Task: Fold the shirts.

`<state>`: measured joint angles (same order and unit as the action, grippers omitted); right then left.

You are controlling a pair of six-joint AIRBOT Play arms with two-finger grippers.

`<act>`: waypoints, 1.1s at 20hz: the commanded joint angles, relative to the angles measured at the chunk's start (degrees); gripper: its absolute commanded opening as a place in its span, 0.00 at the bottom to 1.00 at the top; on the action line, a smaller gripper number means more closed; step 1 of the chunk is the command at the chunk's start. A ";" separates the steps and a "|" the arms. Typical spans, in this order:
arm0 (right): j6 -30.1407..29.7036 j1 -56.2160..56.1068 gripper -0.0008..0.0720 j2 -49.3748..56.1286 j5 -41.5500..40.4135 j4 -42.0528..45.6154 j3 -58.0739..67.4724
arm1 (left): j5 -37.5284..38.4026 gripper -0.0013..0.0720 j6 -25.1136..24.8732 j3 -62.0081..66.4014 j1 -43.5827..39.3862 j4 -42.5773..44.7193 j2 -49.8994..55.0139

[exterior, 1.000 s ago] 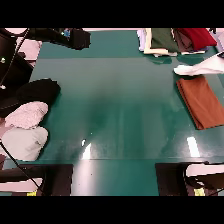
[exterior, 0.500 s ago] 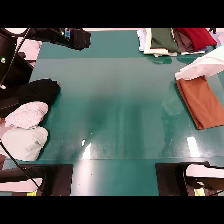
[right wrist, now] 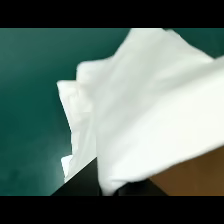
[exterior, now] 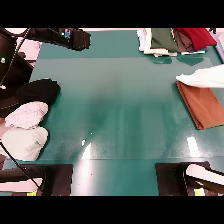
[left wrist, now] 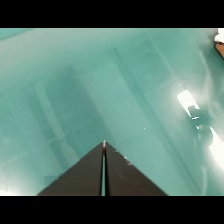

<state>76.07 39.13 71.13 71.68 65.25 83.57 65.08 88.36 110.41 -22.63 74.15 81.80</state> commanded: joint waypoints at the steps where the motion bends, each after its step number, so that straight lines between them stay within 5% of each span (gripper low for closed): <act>1: -0.02 4.57 0.04 -3.89 2.89 5.62 -10.91 | 0.09 0.04 -0.37 0.00 0.00 0.04 0.04; 2: -0.02 6.10 0.13 -4.55 3.58 6.62 -13.94 | 0.09 0.04 -0.35 0.00 0.00 0.04 0.04; 4: 0.00 9.20 0.68 -5.84 4.09 8.37 -19.04 | 0.09 0.04 -0.35 0.00 0.00 0.02 0.04; 5: 0.00 10.73 0.80 -6.62 4.13 8.28 -21.20 | 0.07 0.04 -0.35 0.00 0.00 0.02 0.04; 11: 0.00 8.98 0.81 -12.68 1.27 -6.08 -18.45 | -0.13 0.04 -0.33 0.00 0.00 0.00 0.04; 14: -0.02 -2.43 0.80 -14.86 0.59 -14.23 -15.06 | 0.55 0.04 -0.31 0.00 0.00 0.00 0.04; 18: -0.04 -22.05 0.79 -16.65 -5.44 -14.16 -14.75 | -0.22 0.04 -0.31 0.02 0.00 0.00 0.04; 22: -0.11 -36.92 0.20 -15.93 -9.79 -11.89 -14.67 | -0.24 0.04 -0.31 0.02 0.00 0.00 0.04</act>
<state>76.01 12.29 55.20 65.76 52.49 68.69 65.04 88.03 110.41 -22.63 74.13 81.80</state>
